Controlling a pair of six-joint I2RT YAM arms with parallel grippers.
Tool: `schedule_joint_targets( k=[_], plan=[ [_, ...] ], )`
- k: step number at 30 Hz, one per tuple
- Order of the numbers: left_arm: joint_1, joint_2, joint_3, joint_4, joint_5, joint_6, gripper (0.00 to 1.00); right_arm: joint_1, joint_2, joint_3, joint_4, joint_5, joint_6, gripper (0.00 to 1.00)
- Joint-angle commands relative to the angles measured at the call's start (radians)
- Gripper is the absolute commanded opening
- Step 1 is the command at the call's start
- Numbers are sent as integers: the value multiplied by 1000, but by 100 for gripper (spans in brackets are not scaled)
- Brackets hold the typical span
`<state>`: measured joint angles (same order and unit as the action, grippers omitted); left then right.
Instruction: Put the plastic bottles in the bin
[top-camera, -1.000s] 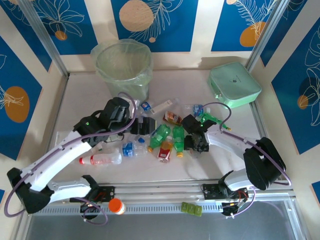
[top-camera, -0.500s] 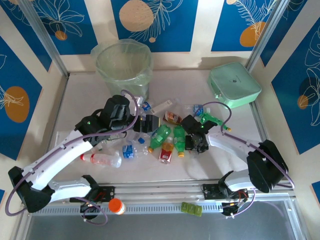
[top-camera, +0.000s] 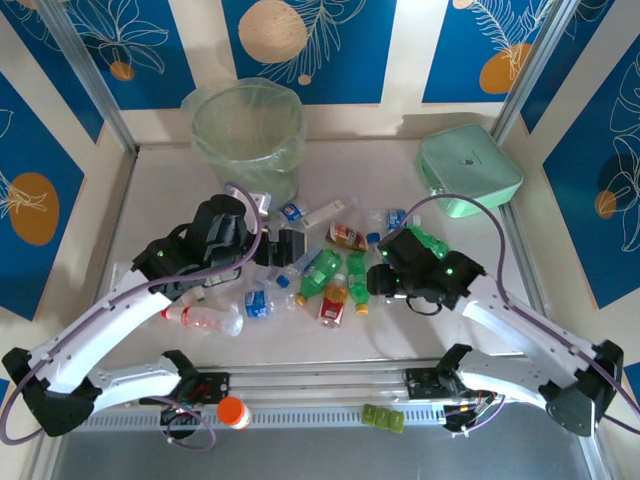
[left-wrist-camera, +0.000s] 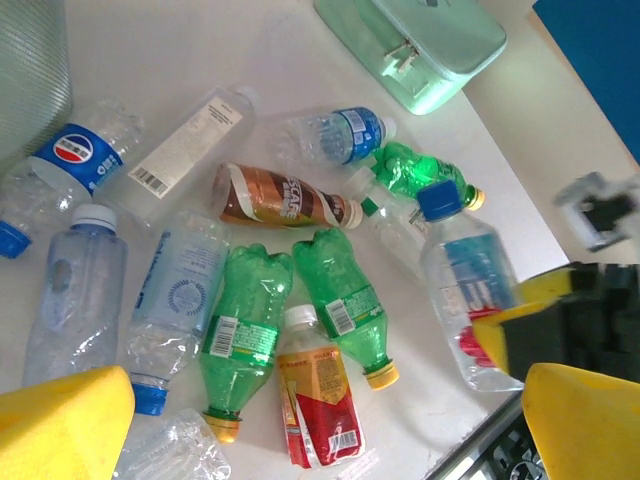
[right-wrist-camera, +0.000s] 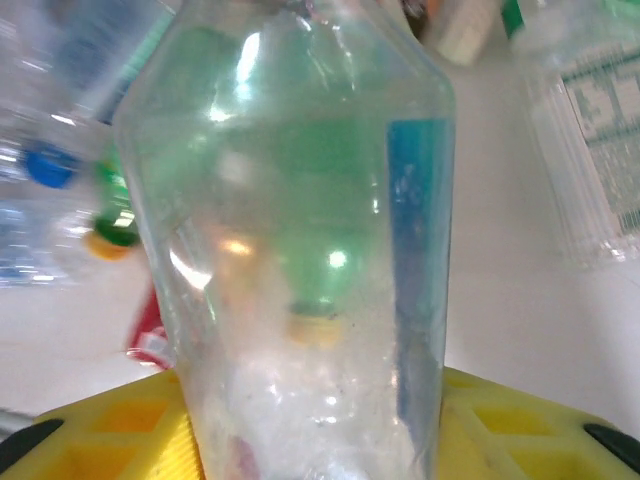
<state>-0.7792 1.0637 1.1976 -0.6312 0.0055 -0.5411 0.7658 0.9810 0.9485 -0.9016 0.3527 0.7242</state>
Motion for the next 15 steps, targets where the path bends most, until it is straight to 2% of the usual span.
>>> schedule_joint_targets(
  k=[1, 3, 6, 12, 15],
  plan=[
    [8, -22, -24, 30, -27, 9, 99, 3, -65, 61, 81, -112, -54, 49],
    [9, -27, -35, 65, 18, 20, 99, 3, -71, 104, 149, -206, -88, 49],
    [9, -30, -60, 190, 217, 39, 99, 3, -75, 135, 261, -370, -141, 49],
    [12, -86, -160, 517, 432, -61, 100, -11, -112, 132, 483, -596, -134, 49],
    [13, -104, -214, 682, 503, -119, 99, -28, -127, 118, 591, -697, -91, 49]
  ],
)
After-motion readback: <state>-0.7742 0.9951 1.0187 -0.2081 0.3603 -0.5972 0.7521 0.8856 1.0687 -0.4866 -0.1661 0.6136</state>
